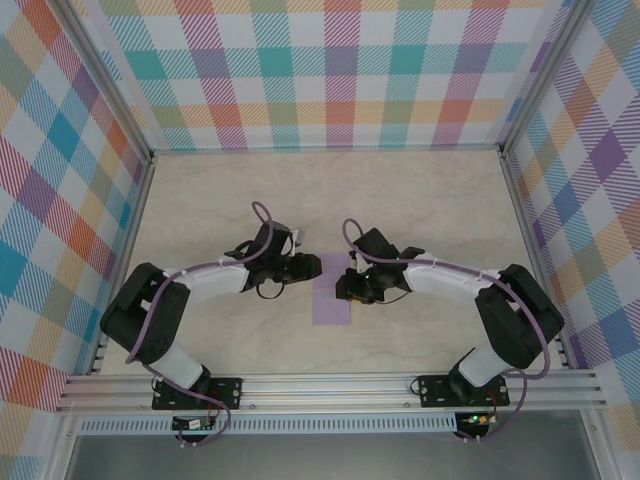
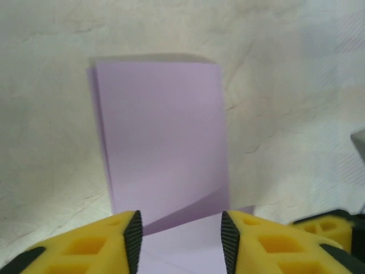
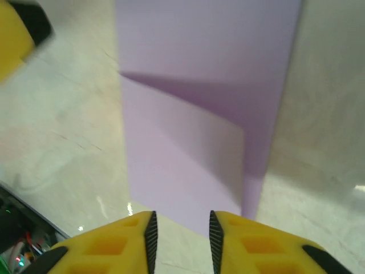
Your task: Fold a paper plane with a square sheet of paper (pick it up from the middle)
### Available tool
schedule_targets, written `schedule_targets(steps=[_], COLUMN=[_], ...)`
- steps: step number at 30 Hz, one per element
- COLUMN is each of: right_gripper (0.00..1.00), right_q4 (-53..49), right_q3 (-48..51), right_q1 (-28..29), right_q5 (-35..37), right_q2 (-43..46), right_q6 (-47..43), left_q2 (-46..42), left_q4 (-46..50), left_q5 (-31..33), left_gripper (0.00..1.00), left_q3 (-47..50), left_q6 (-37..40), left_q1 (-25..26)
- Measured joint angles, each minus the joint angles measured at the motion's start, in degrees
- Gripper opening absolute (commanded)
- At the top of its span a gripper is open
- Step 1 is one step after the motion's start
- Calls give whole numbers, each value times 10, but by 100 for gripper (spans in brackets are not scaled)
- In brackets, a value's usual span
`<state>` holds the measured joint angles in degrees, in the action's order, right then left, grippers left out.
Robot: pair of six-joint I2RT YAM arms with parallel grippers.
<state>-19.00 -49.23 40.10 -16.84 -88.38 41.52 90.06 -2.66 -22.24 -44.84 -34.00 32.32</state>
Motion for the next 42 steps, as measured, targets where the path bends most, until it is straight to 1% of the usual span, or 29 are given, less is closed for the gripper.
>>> schedule_targets(steps=[3, 9, 12, 15, 21, 28, 32, 34, 38, 42], right_gripper=[44, 47, 47, 43, 36, 24, 11, 8, 6, 6], right_q4=[10, 9, 9, 7, 8, 12, 19, 26, 50, 67], right_q3=[-10, -15, -18, -28, -42, -42, -42, -40, -26, -9], right_q1=[-23, -51, -53, -56, -56, -59, -64, -68, -77, -85], right_q5=[4, -5, -19, -34, -59, -75, -79, -81, -86, -89], right_q2=[0, -20, -32, -47, -75, -94, -101, -101, -101, -100], right_q6=[-4, -34, -54, -72, -96, -110, -112, -114, -113, -107], left_q2=[-28, -56, -56, -56, -53, -42, -33, -30, -20, -5], left_q4=[-3, -4, -4, -7, -24, -46, -61, -69, -84, -105], left_q5=[7, 9, 8, 7, -2, -11, -17, -19, -26, -36], left_gripper=[72, 89, 93, 100, 100, 100, 100, 98, 90, 76], left_q3=[4, 30, 36, 38, 45, 49, 59, 66, 76, 76], left_q6=[-27, -74, -89, -102, -125, -148, -163, -173, -191, -206], left_q1=[0, 1, 3, 8, 25, 39, 41, 43, 50, 57])
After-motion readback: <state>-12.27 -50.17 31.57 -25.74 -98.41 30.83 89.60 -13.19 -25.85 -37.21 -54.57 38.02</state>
